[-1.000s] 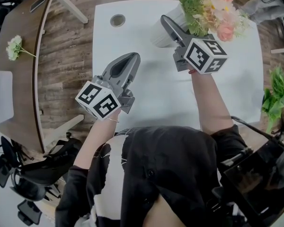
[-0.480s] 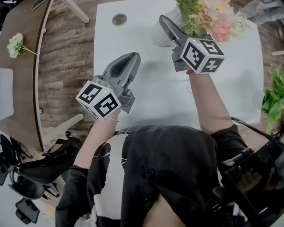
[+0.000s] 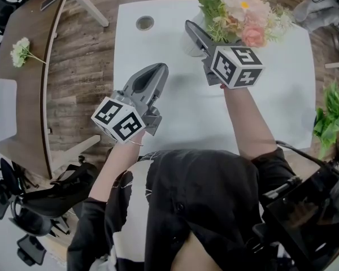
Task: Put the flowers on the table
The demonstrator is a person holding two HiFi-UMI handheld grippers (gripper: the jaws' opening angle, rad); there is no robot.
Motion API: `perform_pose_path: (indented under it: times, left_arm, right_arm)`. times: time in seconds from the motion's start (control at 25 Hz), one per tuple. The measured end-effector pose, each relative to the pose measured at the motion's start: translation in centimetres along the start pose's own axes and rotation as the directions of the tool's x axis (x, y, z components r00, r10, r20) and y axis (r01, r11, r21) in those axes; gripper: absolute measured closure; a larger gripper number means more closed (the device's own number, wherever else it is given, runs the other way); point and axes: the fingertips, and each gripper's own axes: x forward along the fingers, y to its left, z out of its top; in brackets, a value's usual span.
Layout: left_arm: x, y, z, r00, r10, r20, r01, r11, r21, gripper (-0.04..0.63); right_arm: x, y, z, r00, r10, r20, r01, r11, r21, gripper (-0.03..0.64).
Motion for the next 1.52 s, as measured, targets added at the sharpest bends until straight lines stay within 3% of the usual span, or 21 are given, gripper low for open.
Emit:
perform_pose_path:
  times: [0.8,1.52]
  left_arm:
    - [-0.8,0.3,-0.8,1.0,0.018,0.002,-0.018,0.999,-0.03,0.581]
    - [-4.7,-0.5,1.0,0.997,0.05,0.054,-0.051,0.999,0.015,0.581]
  right_arm:
    - [0.3,1.4,-0.5,0.998,0.064,-0.023,-0.065,0.997,-0.045,0.219]
    - [1.0,2.6,-0.9,0.995,0.076,-0.068,-0.083,0.99,-0.11,0.219]
